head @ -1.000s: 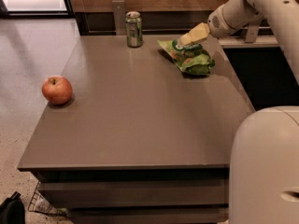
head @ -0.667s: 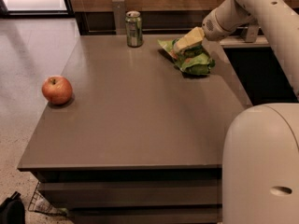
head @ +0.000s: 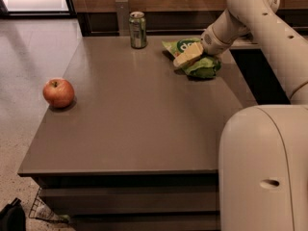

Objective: Move green rice chip bag near apple

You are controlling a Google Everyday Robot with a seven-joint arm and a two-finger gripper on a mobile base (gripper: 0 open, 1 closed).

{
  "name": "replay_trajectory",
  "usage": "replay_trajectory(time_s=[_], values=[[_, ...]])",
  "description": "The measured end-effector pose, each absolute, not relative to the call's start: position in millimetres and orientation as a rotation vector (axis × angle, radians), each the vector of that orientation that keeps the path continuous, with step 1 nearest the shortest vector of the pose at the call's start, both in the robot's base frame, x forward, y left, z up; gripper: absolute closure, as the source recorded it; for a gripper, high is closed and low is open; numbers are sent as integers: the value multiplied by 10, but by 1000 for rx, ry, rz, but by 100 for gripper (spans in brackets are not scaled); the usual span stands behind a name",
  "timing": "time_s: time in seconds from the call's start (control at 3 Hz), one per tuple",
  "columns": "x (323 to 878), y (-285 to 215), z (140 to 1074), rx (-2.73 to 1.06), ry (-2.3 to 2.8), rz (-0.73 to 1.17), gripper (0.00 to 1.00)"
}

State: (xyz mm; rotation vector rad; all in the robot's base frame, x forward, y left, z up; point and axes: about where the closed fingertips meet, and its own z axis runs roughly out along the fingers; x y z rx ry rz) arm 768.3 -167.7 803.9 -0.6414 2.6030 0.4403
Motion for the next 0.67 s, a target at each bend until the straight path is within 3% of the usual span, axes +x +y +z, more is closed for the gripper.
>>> replay_trajectory(time_s=[0.67], values=[[7683,-1678,8148,-641,2603,440,50]])
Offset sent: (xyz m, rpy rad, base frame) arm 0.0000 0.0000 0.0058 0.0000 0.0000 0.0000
